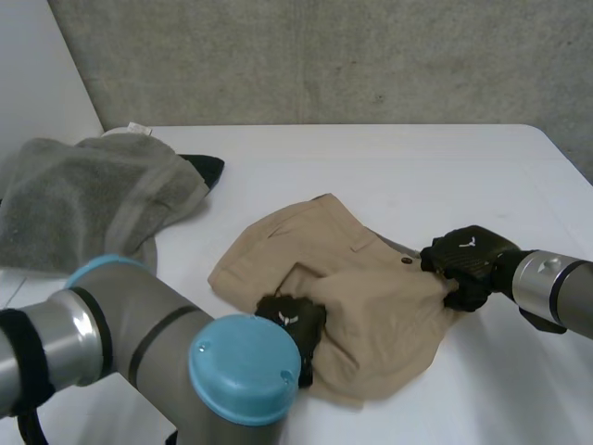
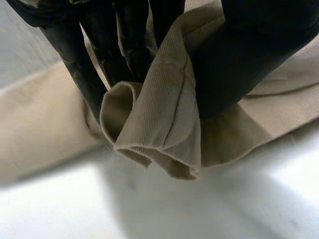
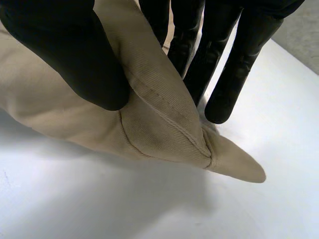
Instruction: Fold the laundry.
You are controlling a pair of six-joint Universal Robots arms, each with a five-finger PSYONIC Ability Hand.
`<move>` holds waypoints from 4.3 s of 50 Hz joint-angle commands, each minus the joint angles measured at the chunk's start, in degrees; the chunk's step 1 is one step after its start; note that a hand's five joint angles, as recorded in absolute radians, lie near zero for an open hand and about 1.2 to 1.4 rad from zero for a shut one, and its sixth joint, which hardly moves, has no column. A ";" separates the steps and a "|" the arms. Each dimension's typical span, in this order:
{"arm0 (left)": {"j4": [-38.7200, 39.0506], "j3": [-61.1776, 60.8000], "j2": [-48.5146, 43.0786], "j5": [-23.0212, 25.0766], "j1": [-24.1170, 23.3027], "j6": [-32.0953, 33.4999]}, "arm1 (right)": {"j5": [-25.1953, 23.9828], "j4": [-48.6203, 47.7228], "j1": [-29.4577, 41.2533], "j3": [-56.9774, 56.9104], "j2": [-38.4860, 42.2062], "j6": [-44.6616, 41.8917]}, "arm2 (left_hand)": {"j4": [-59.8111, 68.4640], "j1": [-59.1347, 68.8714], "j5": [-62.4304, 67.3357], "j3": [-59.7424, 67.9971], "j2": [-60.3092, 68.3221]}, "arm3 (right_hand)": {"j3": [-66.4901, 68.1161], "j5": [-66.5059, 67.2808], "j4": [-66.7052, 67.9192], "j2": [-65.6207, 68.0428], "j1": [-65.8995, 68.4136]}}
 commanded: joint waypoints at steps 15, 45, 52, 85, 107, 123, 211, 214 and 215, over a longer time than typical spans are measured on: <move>-0.16 6.78 14.55 4.23 12.80 20.07 | 7.30 6.33 2.77 -7.75 -7.25 -5.66 | 11.62 14.68 14.06 12.76 12.27 | 12.62 14.23 12.16 13.25 27.33; 40.10 15.16 6.11 11.97 21.33 36.17 | 23.92 -47.21 13.77 -22.44 4.97 3.99 | 11.62 14.68 14.06 12.76 12.27 | 12.62 14.23 12.16 13.25 27.33; 35.36 5.04 1.73 13.73 20.98 36.17 | 23.57 -40.79 14.12 -14.09 9.71 3.73 | 11.62 14.68 14.06 12.76 12.27 | 12.62 14.23 12.16 13.25 27.33; 14.87 -8.69 11.65 13.03 16.59 31.69 | 20.67 -13.36 8.50 1.47 3.75 9.43 | 11.62 14.68 14.06 12.76 12.27 | -40.14 -38.53 -40.60 -39.51 -25.43; -2.70 14.69 4.44 13.29 17.38 21.84 | 13.72 -18.45 6.30 5.34 2.60 28.95 | 11.62 14.68 14.06 12.76 12.27 | -40.81 -39.20 -41.27 -40.18 -26.10; -3.58 16.72 5.06 13.20 18.69 17.89 | 19.96 -22.24 8.49 -1.08 10.60 29.83 | 11.62 14.68 14.06 12.76 12.27 | 12.50 14.11 12.05 13.13 27.21; 15.42 -7.95 8.54 7.14 17.73 41.35 | 24.36 -21.75 14.38 -4.61 6.50 -6.90 | 11.62 14.68 14.06 12.76 12.27 | 12.62 14.23 12.16 13.25 27.33; 11.64 -11.13 13.21 7.23 17.47 41.88 | 24.18 -12.18 14.21 -1.97 1.22 -7.08 | 11.62 14.68 14.06 12.76 12.27 | 12.62 14.23 12.16 13.25 27.33; 8.14 -13.14 16.36 7.23 17.12 41.97 | 24.18 -9.43 14.21 -1.26 -0.20 -7.08 | 11.62 14.68 14.06 12.76 12.27 | 12.62 14.23 12.16 13.25 27.33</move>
